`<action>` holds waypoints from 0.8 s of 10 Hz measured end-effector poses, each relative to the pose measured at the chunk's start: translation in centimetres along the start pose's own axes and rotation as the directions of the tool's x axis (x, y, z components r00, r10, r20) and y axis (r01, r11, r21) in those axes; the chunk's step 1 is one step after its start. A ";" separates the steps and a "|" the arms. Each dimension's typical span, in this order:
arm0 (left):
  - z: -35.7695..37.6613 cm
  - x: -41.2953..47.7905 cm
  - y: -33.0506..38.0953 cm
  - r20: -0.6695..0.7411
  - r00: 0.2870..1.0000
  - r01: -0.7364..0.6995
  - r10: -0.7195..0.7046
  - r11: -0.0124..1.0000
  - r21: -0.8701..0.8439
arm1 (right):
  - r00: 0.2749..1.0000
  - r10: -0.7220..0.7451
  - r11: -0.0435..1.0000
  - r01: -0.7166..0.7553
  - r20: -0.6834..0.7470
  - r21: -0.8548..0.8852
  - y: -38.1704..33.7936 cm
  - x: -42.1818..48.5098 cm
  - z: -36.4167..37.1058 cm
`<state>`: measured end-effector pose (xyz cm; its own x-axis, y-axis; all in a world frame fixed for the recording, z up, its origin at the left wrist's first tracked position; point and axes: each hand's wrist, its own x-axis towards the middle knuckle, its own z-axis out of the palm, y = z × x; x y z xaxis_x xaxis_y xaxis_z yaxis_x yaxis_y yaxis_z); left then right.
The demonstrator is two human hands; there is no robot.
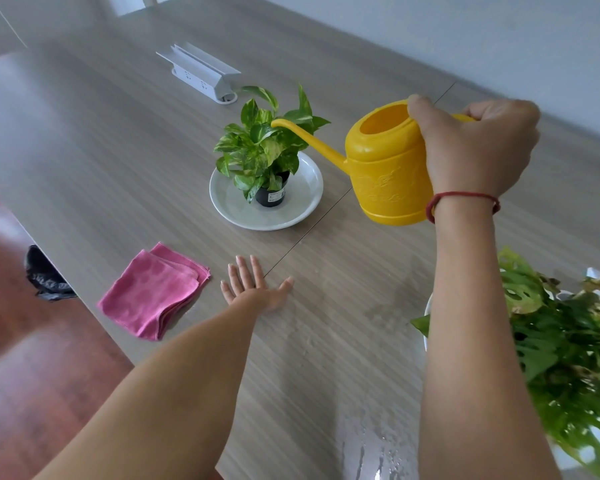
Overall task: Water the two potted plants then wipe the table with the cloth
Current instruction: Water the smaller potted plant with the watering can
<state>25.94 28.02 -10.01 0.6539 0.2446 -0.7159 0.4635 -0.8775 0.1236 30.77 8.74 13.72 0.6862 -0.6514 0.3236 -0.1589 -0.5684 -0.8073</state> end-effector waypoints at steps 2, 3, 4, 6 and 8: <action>0.0 0.0 0.0 -0.001 1.000 -0.002 0.002 1.000 -0.002 | 1.000 0.007 1.000 -0.007 -0.018 -0.020 0.7 -0.1 -0.2; -0.1 0.0 0.1 0.006 1.000 -0.006 0.006 1.000 0.003 | 0.999 -0.001 1.000 0.001 -0.037 -0.013 0.6 -0.1 0.0; 0.0 0.0 0.0 0.006 1.000 -0.002 0.002 1.000 0.003 | 1.000 0.008 1.000 -0.008 -0.026 -0.005 0.2 -0.2 0.4; 0.0 0.1 0.0 0.003 1.000 -0.005 0.005 1.000 -0.003 | 1.000 -0.011 1.000 0.011 0.004 0.002 -0.1 -0.4 0.9; 0.1 0.2 -0.1 0.001 1.000 -0.010 0.010 1.000 -0.002 | 1.000 -0.003 1.000 0.003 0.010 -0.025 0.5 -0.2 0.3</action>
<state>25.98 28.07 -10.26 0.6581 0.2352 -0.7153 0.4579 -0.8791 0.1321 30.73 8.72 13.14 0.6937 -0.6448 0.3210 -0.1746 -0.5829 -0.7935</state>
